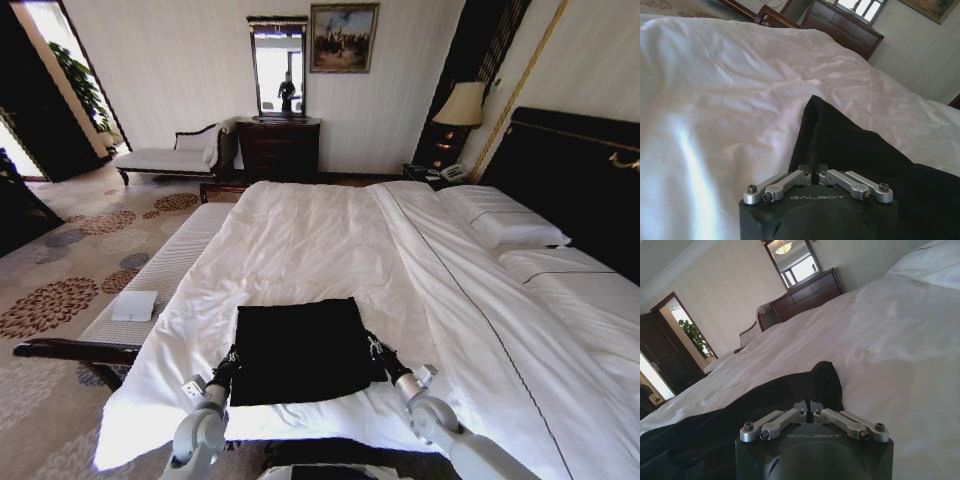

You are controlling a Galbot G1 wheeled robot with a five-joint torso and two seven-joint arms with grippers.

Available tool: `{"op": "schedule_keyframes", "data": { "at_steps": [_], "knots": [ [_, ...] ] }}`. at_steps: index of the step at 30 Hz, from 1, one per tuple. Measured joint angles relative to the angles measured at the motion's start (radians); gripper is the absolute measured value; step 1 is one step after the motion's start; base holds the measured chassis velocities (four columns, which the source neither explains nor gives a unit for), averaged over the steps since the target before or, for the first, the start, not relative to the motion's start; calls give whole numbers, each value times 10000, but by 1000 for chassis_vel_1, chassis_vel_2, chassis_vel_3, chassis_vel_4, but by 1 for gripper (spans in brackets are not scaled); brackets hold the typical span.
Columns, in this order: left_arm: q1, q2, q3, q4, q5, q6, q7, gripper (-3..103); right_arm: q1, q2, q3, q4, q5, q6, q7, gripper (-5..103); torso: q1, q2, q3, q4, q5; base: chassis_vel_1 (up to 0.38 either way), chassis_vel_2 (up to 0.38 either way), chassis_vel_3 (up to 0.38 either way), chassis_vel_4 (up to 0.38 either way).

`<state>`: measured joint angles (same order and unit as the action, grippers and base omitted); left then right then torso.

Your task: Fold the clothes on the bed.

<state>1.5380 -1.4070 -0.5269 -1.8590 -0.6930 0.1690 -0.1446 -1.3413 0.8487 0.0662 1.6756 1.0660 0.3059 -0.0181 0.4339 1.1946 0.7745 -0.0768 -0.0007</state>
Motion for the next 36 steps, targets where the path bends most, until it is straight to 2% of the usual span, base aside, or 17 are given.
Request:
{"op": "schedule_keyframes", "data": {
  "at_steps": [10,19,25,36],
  "knots": [
    [-48,-39,-35,58,-55,-15,0,2,-142,97,166,-172,-110,166,29,1,0,-1,0,0,0,0,0,0,0],
    [-303,248,-337,-59,-1094,177,-17,2,-118,95,263,-53,117,293,-350,1,1,-2,0,-1,-1,0,0,0,0],
    [-389,406,-488,-29,-1414,194,22,2,-117,90,250,-86,127,323,-412,1,1,-2,0,-1,-1,0,0,0,0],
    [-224,540,-312,43,-1326,190,198,2,-18,67,204,-276,77,335,-410,1,1,-2,0,0,-1,0,0,0,0]
  ]
}}
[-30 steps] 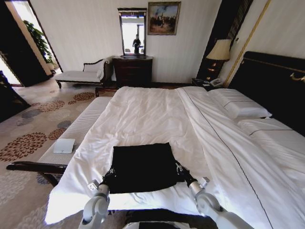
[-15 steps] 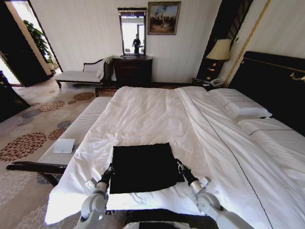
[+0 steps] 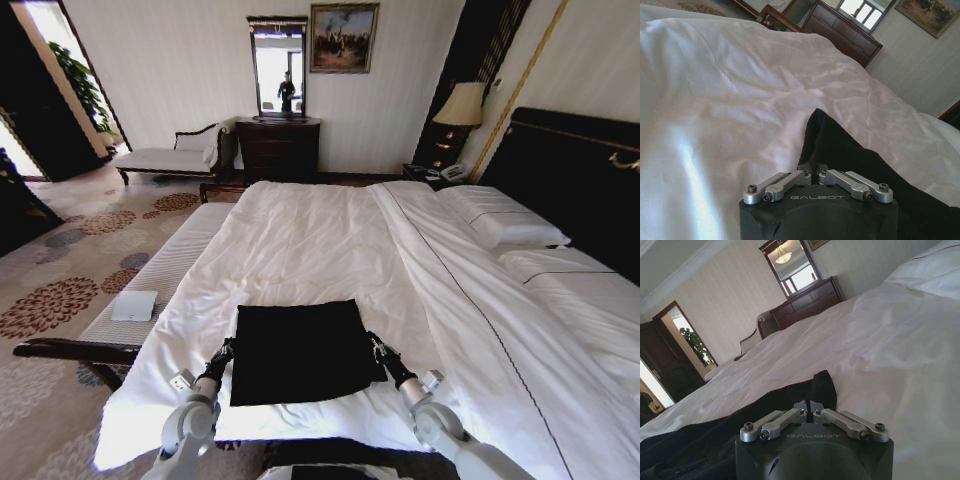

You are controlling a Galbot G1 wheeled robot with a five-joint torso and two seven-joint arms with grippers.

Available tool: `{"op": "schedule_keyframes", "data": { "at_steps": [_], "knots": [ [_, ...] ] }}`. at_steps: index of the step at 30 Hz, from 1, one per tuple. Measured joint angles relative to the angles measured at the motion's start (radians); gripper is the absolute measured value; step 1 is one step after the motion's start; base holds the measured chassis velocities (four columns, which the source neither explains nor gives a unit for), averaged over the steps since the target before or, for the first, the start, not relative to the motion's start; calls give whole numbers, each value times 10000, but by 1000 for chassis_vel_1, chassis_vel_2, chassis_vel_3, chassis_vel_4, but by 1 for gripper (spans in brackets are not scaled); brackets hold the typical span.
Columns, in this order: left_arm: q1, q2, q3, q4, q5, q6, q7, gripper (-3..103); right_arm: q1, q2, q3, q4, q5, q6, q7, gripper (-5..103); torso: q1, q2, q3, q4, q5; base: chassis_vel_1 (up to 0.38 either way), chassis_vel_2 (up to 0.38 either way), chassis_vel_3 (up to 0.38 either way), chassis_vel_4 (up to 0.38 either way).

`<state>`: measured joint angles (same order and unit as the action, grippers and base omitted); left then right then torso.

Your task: Fold the clothes on the bed.

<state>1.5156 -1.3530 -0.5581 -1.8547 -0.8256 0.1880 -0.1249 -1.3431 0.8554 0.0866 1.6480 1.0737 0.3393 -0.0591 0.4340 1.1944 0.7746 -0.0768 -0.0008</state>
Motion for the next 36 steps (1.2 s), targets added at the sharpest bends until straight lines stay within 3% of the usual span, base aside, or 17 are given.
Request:
{"op": "schedule_keyframes", "data": {
  "at_steps": [7,9,15,17,19,20,22,23,27,29,32,36],
  "knots": [
    [345,29,163,-239,511,-23,53,0,-5,60,-44,-82,-258,0,22,0,0,1,0,0,1,0,0,0,0],
    [474,102,97,-432,634,-23,65,11,-50,85,91,74,-320,0,-14,10,0,0,0,-1,1,0,0,0,0],
    [749,169,-241,-1063,649,-29,362,28,-128,280,855,628,-306,-74,-51,27,-1,1,0,2,0,0,0,0,0],
    [772,137,-387,-1333,585,-76,510,39,-153,399,1293,778,-299,-87,6,38,0,1,0,2,0,0,0,0,0],
    [703,109,-431,-1366,532,-105,530,39,-161,443,1451,816,-296,-91,49,38,0,1,0,2,1,0,0,0,0],
    [508,82,-455,-1306,469,-115,522,44,-162,503,1629,828,-302,-93,92,44,-1,1,-1,2,1,0,0,0,0],
    [-23,63,-413,-850,443,-123,359,56,-129,628,1818,757,-323,-91,143,54,-1,3,0,-2,1,0,0,0,0],
    [-23,63,-413,-850,443,-123,359,56,-129,628,1818,757,-323,-91,143,54,-1,3,0,-2,1,0,0,0,0],
    [-1593,-8,73,758,726,-169,110,77,56,1017,1879,409,-606,-54,343,77,0,2,1,-1,0,0,0,0,0],
    [-1991,-41,195,1132,768,-168,102,77,71,1117,1867,362,-696,-34,401,77,0,1,2,0,1,0,0,0,0],
    [-3218,-213,470,2212,801,-175,103,93,98,1449,1802,287,-986,19,573,93,1,1,1,-5,2,0,0,0,0],
    [-3872,-391,567,2913,764,-287,155,99,148,1707,1772,214,-1222,85,730,99,1,1,2,-1,2,0,0,0,0]
  ]
}}
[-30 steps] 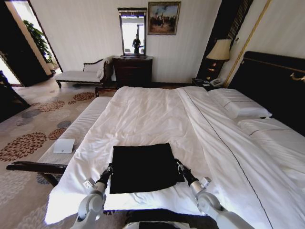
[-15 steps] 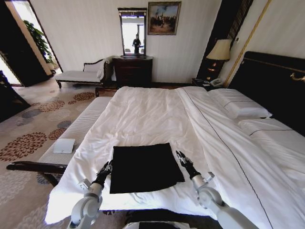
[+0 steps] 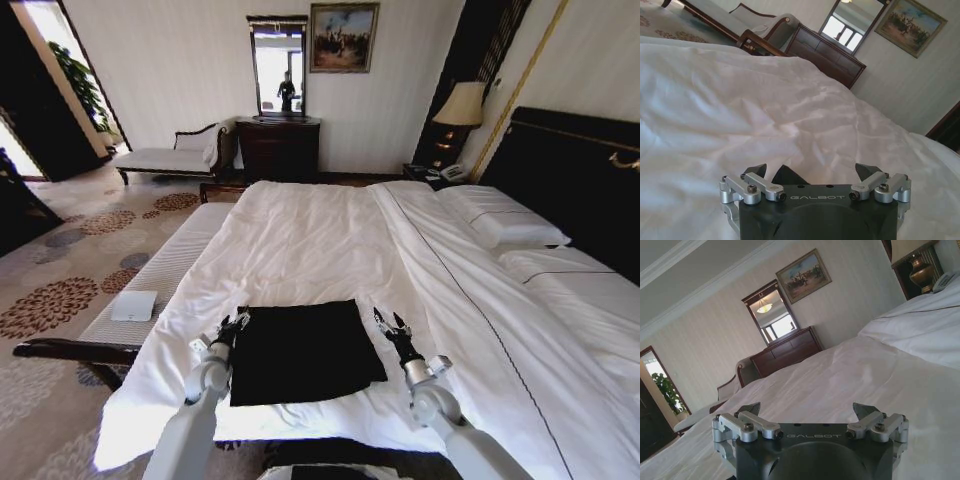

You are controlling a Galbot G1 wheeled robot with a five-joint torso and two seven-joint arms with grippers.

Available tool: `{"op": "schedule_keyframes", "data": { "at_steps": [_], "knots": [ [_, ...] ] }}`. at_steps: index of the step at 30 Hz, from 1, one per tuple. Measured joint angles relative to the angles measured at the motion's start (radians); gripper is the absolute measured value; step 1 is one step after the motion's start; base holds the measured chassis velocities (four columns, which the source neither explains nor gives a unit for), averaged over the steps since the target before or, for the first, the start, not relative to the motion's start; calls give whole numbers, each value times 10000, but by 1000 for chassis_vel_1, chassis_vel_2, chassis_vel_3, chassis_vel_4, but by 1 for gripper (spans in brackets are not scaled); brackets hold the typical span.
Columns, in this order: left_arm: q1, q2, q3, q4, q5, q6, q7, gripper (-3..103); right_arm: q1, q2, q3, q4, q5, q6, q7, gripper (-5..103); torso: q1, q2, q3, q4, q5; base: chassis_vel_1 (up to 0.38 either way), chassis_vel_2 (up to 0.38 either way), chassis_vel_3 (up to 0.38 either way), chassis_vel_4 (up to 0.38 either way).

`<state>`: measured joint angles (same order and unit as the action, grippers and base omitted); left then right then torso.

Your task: Fold the clothes on the bed.

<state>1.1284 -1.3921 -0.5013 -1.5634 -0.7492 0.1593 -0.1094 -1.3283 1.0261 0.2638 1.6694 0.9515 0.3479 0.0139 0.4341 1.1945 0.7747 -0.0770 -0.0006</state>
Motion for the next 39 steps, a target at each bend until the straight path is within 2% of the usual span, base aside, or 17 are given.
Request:
{"op": "schedule_keyframes", "data": {
  "at_steps": [4,12,15,17,18,20,22,24,26,39],
  "knots": [
    [-430,-182,46,738,188,-141,111,101,37,158,-16,-76,-56,10,122,100,0,0,0,0,-4,0,0,0,0],
    [-681,-272,31,1411,306,-350,319,96,102,315,-68,-314,-96,38,198,100,0,0,-1,2,-2,0,0,0,0],
    [-737,-309,54,1573,344,-439,379,90,131,339,-88,-350,-96,38,241,100,0,0,-1,1,-1,0,0,0,0],
    [-789,-337,70,1751,439,-504,396,81,192,340,-112,-366,-105,38,283,100,0,0,-1,1,-1,0,0,0,0],
    [-789,-337,70,1751,439,-504,396,81,192,340,-112,-366,-105,38,283,100,0,0,-1,1,-1,0,0,0,0],
    [-815,-334,68,1841,473,-537,396,72,229,344,-116,-367,-107,38,310,100,0,0,-1,2,-2,0,0,0,0],
    [-819,-309,65,1858,473,-548,397,72,236,352,-116,-367,-109,38,320,100,0,0,-1,1,-2,0,0,0,0],
    [-818,-223,56,1860,462,-550,396,60,238,387,-121,-374,-134,37,337,100,-1,0,-1,1,-2,0,0,0,0],
    [-794,-146,42,1861,424,-551,388,55,236,429,-134,-389,-168,37,350,100,0,0,-1,1,-2,0,0,0,0],
    [-740,-19,15,1905,206,-464,316,44,440,665,-348,-509,-259,6,479,100,0,0,-1,2,-2,0,0,0,0]
  ]
}}
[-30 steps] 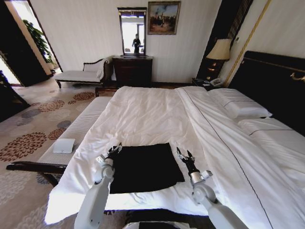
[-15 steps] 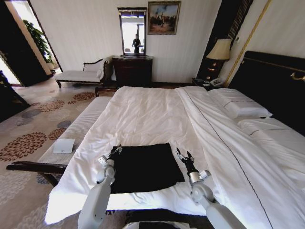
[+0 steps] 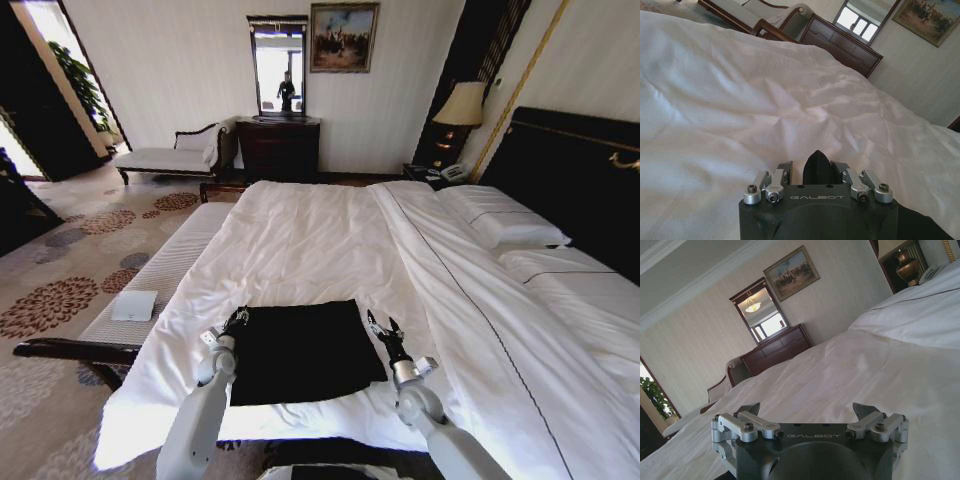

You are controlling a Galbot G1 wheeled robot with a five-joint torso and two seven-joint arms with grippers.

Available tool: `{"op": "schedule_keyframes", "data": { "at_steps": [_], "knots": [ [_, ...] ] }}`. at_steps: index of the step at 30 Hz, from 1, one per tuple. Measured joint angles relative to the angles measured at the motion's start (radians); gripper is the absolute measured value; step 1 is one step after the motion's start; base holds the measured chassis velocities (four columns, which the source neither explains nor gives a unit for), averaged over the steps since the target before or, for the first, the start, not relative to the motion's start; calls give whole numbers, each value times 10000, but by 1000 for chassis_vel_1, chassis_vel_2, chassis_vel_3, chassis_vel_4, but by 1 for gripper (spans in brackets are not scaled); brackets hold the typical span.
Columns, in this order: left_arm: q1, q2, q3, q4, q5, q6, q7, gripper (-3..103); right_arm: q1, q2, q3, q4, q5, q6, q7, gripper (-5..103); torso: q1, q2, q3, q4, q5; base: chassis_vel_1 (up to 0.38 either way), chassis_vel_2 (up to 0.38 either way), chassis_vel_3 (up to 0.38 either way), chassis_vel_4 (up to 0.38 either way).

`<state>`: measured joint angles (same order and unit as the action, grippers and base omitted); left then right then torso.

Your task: Fold the clothes on the bed.

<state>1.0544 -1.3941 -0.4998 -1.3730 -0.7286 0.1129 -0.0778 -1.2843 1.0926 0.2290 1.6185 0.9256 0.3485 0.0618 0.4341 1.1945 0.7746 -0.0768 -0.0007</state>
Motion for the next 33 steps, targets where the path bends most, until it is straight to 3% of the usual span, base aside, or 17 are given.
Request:
{"op": "schedule_keyframes", "data": {
  "at_steps": [9,14,20,22,24,33],
  "knots": [
    [-97,-161,36,197,37,-35,2,44,49,-28,-27,-85,-11,-9,22,100,-1,0,0,-1,0,0,0,0,0],
    [-86,-189,12,15,-12,-37,-26,34,99,-48,-19,-142,6,-9,25,100,-1,0,0,-2,1,0,0,0,0],
    [-16,-177,-15,-128,-39,-29,-48,11,162,-51,-29,-273,23,-9,25,100,-2,0,0,-2,0,0,0,0,0],
    [-6,-177,-25,-149,-40,-26,-53,11,173,-55,-36,-289,26,-8,25,100,-1,-1,0,-1,0,0,0,0,0],
    [20,-178,-35,-217,-39,-23,-66,2,188,-61,-47,-316,30,-6,25,100,-1,0,0,-1,0,0,0,0,0],
    [299,-52,-104,-885,-20,-4,-163,1,426,-76,-100,-662,128,41,53,100,-1,0,0,-2,0,0,0,0,0]
  ]
}}
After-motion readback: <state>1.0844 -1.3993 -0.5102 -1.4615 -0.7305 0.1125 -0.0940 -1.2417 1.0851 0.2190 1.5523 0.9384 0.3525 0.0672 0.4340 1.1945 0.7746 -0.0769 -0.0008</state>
